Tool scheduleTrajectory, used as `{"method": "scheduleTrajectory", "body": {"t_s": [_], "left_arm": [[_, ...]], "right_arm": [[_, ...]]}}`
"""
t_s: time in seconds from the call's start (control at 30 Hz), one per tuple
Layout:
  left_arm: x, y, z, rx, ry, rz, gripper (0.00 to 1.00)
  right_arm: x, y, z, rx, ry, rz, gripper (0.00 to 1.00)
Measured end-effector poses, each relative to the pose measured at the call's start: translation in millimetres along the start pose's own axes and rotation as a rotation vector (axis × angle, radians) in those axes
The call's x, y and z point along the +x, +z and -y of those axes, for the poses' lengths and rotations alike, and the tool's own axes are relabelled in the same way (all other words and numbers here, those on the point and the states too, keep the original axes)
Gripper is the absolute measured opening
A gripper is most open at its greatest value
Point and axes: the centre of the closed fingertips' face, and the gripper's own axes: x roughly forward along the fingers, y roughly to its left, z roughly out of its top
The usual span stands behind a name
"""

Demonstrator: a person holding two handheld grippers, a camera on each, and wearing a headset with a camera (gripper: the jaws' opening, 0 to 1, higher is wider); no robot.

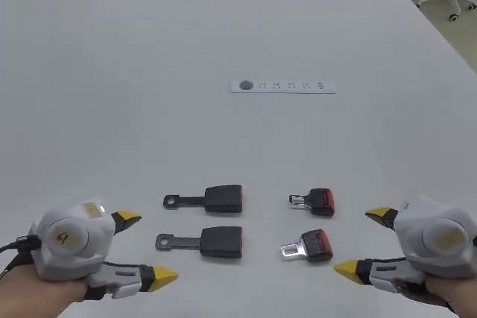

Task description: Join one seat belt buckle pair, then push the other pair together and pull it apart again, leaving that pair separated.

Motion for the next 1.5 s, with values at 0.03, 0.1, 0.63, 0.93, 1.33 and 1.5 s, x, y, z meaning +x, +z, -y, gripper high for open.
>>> {"method": "scheduleTrajectory", "body": {"t_s": [0.03,0.1,0.63,0.93,1.33,1.5], "left_arm": [[1.2,1.0,0.7,0.007,-0.004,-0.001,0.75],[3.3,1.5,1.8,0.016,-0.012,-0.004,0.74],[29.4,4.3,13.9,0.171,-0.091,-0.085,0.61],[42.1,4.6,15.1,0.201,-0.126,-0.105,0.55],[60.1,2.8,21.3,0.28,-0.187,-0.162,0.52],[66.0,5.4,23.7,0.298,-0.209,-0.179,0.51]], "right_arm": [[0.4,0.4,-0.2,-0.006,0.002,-0.002,0.66],[2.6,0.5,-1.6,-0.019,0.015,-0.005,0.64],[28.4,-8.2,-5.7,-0.15,0.115,-0.083,0.48],[36.2,-8.5,-8.4,-0.201,0.159,-0.111,0.45],[50.5,-5.7,-14.4,-0.26,0.23,-0.142,0.41],[56.7,-7.2,-16.2,-0.3,0.262,-0.163,0.41]]}}
